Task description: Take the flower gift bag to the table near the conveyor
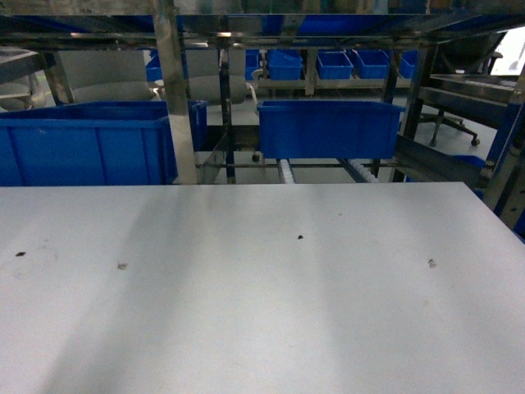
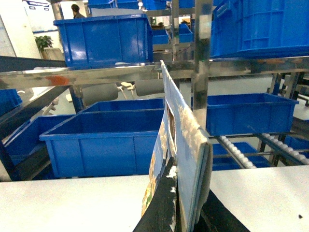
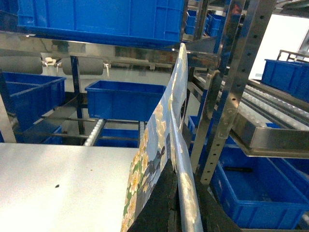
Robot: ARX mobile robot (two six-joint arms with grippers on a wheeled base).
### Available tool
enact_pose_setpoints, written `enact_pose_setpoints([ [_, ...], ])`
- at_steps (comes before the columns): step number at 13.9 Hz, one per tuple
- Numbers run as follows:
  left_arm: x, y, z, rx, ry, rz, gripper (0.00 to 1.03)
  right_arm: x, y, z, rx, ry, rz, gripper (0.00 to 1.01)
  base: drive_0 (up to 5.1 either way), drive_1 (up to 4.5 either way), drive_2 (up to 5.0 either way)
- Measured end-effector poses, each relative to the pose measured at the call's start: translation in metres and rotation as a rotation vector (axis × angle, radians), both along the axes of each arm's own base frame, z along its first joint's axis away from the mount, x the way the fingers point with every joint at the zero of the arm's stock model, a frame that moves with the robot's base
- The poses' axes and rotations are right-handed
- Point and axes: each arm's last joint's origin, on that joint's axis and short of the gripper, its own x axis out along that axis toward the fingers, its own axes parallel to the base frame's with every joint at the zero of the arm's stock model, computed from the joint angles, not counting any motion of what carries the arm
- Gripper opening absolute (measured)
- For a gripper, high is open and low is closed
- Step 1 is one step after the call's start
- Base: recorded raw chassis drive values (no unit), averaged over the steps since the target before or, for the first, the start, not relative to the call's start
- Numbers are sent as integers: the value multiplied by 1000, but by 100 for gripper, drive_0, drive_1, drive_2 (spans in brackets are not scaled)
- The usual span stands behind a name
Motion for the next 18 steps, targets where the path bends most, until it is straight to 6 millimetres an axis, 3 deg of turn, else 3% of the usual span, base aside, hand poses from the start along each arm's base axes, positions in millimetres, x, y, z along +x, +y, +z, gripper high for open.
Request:
enact_pose_setpoints([
  [16,-1,0,1,1,-10,5,2,-2,0,2,-1,-15,3,2,-478,148,351],
  [18,-1,0,1,1,-6,0,2,0,0,0,0,0,2,2,1,433,-431],
])
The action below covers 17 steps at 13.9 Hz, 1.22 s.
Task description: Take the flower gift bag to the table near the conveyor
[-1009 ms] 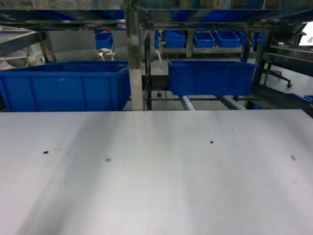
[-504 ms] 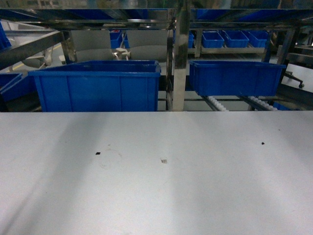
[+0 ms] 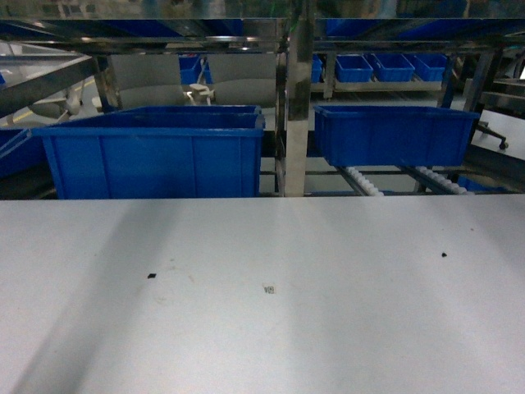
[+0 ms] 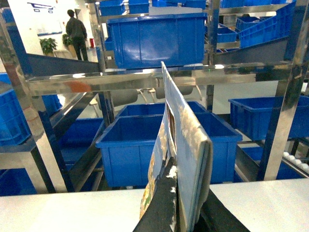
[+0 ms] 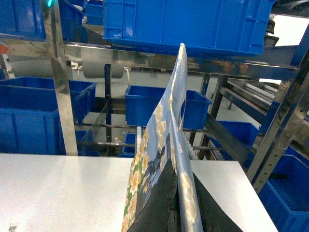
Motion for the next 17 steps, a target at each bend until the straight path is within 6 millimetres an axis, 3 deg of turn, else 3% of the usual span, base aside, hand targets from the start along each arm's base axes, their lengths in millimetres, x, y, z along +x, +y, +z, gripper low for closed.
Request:
enact_pose_setpoints([
  [9,1,0,-1,-1,8,-1,2,8,3,0,-1,-8,2,2,1,433,-431],
  [12,1,0,-1,-1,7,-1,2,36,11,5,18,16,34,2,1,433,-431],
  [14,1,0,-1,-1,7,-1,2,71,12,13,54,27,58,2,1,433,-431],
  [17,1,0,-1,-1,7,-1,2,136,7,-15,60,129,72,2,1,433,-431],
])
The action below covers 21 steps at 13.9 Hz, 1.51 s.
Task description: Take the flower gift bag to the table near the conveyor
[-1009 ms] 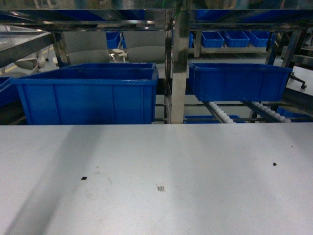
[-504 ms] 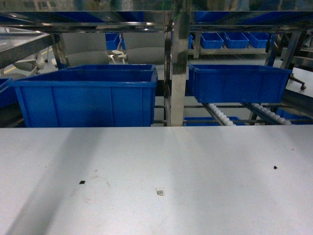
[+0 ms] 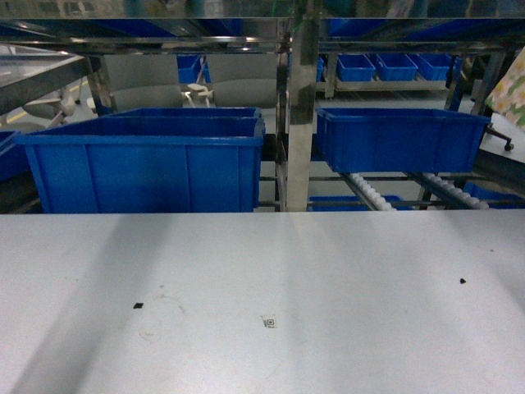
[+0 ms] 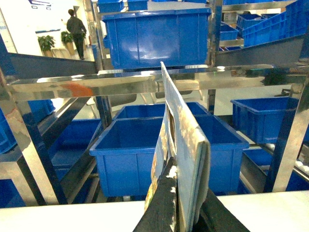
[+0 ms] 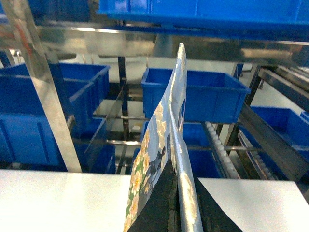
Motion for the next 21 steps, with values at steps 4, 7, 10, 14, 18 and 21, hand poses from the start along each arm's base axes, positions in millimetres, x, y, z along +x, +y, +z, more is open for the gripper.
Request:
enact_pose_setpoints([
  [4,0,0,0,0,-1,0,2,42,-8,-68,-22,177,-4,2,0,216,-215],
  [7,0,0,0,0,-2,0,2,59,-9,-108,-26,329,5,2,0,0,0],
  [10,0,0,0,0,-1,0,2,79,-11,-118,-40,351,9,2,0,0,0],
  [14,0,0,0,0,-1,0,2,88,-3,-137,-51,399,18,2,0,0,0],
  [18,0,0,0,0,-1,0,2,81,9,-147,-51,461,44,2,0,0,0],
  [21,0,0,0,0,-2,0,2,65,11,-152,-55,510,41,2,0,0,0],
])
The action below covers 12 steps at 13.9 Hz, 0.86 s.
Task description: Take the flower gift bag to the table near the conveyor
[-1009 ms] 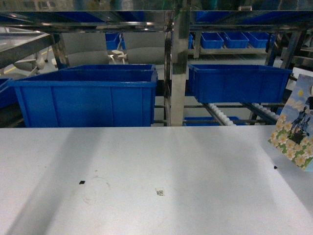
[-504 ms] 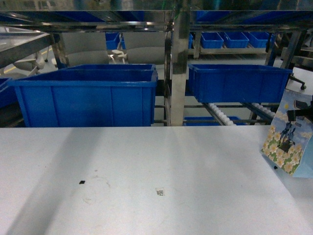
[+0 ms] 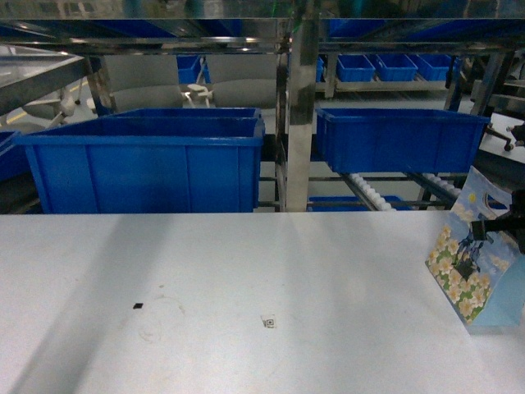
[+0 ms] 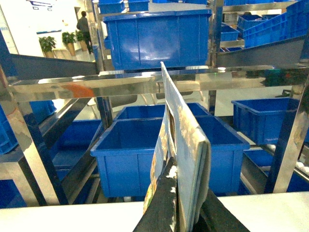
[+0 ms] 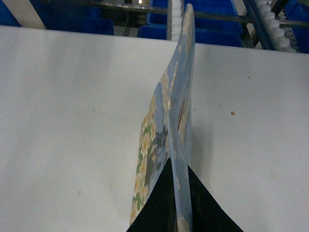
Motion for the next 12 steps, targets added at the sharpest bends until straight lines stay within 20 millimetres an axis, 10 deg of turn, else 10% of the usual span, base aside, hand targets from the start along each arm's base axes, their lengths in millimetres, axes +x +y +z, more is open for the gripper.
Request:
enact_pose_setpoints([
  [3,0,0,0,0,0,0,2,-13,-1,1,15,15,-5,33,0,0,0],
  [8,0,0,0,0,1,0,2,-27,1,60,-45,-222,-82,97,0,0,0],
  [12,0,0,0,0,1,0,2,-64,-3,109,-72,-384,-142,98,0,0,0],
])
